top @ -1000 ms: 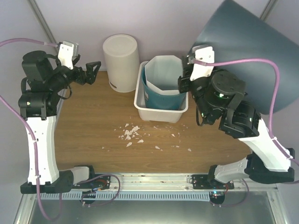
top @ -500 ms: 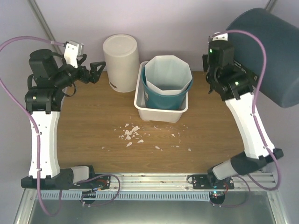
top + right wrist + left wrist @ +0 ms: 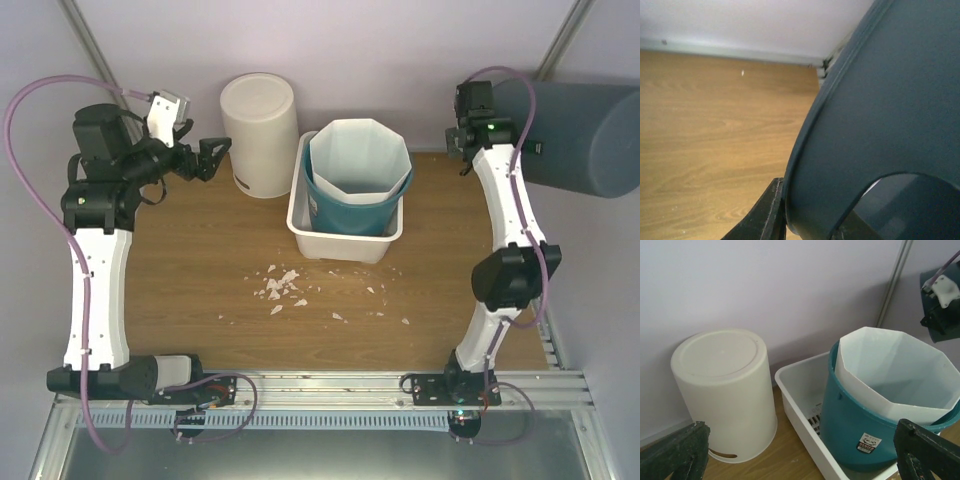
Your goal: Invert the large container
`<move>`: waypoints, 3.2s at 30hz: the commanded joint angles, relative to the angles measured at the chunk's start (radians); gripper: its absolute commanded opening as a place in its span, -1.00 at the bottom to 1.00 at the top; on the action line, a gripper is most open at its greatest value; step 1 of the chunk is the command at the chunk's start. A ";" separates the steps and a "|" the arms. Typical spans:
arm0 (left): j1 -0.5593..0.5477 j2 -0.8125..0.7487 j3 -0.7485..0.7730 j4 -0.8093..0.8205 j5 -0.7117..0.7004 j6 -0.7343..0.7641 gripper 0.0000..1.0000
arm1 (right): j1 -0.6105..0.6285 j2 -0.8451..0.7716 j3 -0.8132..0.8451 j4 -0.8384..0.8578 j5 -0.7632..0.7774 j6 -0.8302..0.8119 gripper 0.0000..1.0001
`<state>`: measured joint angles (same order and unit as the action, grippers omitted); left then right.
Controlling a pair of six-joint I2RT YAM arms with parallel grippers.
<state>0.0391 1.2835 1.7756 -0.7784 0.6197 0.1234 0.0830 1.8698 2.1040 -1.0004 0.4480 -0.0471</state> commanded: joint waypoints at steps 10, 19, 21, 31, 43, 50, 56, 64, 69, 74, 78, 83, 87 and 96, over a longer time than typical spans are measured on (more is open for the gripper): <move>-0.007 0.011 -0.033 0.047 0.038 0.060 0.98 | -0.040 0.250 -0.005 -0.028 -0.026 -0.035 -0.99; -0.008 0.006 -0.094 0.061 0.042 0.101 0.98 | -0.041 0.448 0.049 -0.031 -0.032 -0.049 -0.99; -0.007 0.014 -0.104 0.054 0.044 0.114 0.98 | -0.039 0.480 0.053 -0.032 -0.014 -0.056 -0.99; -0.007 0.026 -0.174 0.077 0.038 0.127 0.98 | -0.010 0.545 0.027 0.045 0.162 -0.180 -0.99; -0.007 0.030 -0.208 0.082 0.045 0.139 0.98 | 0.042 0.560 -0.109 0.414 0.318 -0.478 -0.90; -0.007 0.052 -0.216 0.089 0.073 0.122 0.98 | 0.046 0.595 -0.118 0.523 0.326 -0.569 0.21; -0.007 0.062 -0.216 0.090 0.070 0.124 0.98 | 0.061 0.615 -0.146 0.539 0.294 -0.569 0.29; -0.007 0.074 -0.200 0.094 0.068 0.123 0.98 | 0.074 0.596 -0.217 0.498 0.254 -0.500 0.30; -0.028 0.101 -0.131 0.042 0.080 0.181 0.98 | 0.092 0.537 -0.290 0.461 0.227 -0.446 0.31; -0.120 0.129 0.003 -0.091 0.041 0.320 0.98 | 0.098 0.402 -0.405 0.396 0.215 -0.324 0.41; -0.196 0.113 0.070 -0.121 -0.039 0.400 0.98 | 0.084 0.287 -0.438 0.296 0.195 -0.203 0.69; -0.286 0.114 0.112 -0.148 -0.152 0.397 0.98 | 0.052 0.156 -0.487 0.204 0.162 -0.114 0.83; -0.299 0.152 0.124 -0.149 -0.197 0.335 0.98 | 0.030 0.053 -0.520 0.171 0.144 -0.069 0.93; -0.305 0.268 0.215 -0.183 -0.224 0.238 0.96 | -0.010 -0.108 -0.239 -0.011 0.005 0.015 0.80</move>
<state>-0.2600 1.5440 1.9656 -0.9604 0.4030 0.4164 0.0788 1.8168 1.6665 -0.9001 0.5793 -0.0906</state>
